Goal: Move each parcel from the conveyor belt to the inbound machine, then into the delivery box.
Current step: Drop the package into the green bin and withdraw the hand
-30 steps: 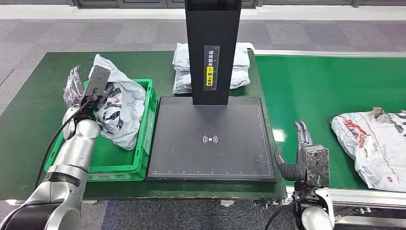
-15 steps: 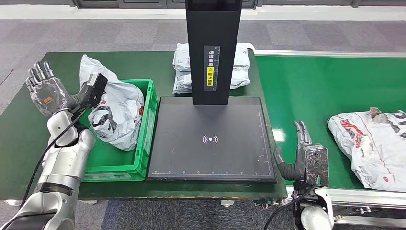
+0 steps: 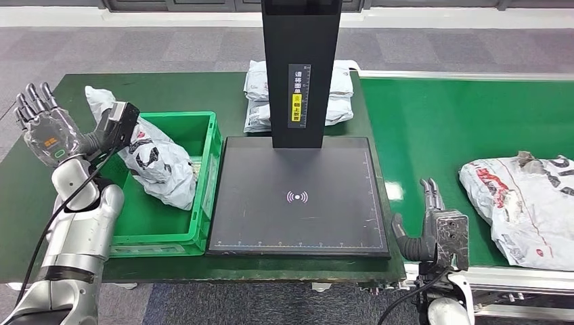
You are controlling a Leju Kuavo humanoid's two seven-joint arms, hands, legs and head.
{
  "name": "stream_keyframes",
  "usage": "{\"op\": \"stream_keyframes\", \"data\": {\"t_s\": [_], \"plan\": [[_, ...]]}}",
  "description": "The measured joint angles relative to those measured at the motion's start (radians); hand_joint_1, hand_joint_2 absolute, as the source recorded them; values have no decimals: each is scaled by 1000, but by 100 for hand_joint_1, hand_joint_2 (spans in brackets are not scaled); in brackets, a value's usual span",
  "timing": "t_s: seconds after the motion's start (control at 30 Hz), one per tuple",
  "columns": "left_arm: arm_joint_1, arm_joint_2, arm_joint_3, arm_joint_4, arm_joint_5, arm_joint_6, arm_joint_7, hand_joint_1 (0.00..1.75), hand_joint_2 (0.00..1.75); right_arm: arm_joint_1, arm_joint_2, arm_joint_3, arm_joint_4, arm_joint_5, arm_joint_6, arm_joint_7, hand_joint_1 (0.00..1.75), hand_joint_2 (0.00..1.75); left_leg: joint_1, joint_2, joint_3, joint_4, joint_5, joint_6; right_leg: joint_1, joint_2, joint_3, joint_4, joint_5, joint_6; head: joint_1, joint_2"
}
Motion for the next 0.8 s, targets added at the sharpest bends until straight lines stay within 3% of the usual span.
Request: {"op": "stream_keyframes", "data": {"t_s": [0.23, 0.5, 0.57, 0.63, 0.73, 0.8], "plan": [[69, -8, 3, -173, -1, 133, -62, 0, 0, 29, -2, -12, -3, -24, -21, -12, 0, 175, 0, 1, 0, 0, -1, 0, 0, 2, -1, 0, 0, 0, 0, 0], [117, 33, -86, -349, -2, 3, -30, 0, 0, 44, -9, -16, -4, -32, -35, -16, 0, 175, 0, 1, 0, 0, -1, 0, 0, 1, -1, 0, -1, 0, 0, 0], [114, 34, -101, -352, -2, -71, -58, 0, 0, 45, -10, -16, -4, -32, -35, -17, 0, 175, 0, 1, 1, 0, -1, 0, 0, 1, 0, 0, -1, 0, 0, 0], [99, 30, -115, -318, -2, -211, -122, 0, 0, 45, -12, -16, -4, -33, -29, -19, 0, 175, 0, 1, 1, 0, -1, 0, 0, 1, 0, 0, -1, 0, 0, 0], [58, 21, -139, -192, 2, -422, -241, 0, 0, 43, -16, -17, -4, -34, -3, -30, 0, 175, 0, 1, 1, 0, -1, 0, 0, 0, 1, 0, 0, 0, 0, 0], [26, 15, -158, -83, 9, -505, -305, 0, 0, 42, -17, -21, -4, -34, 18, -34, 0, 175, 0, 2, 1, 0, 0, -1, 0, 1, 0, 0, 1, -1, 0, 0]]}}
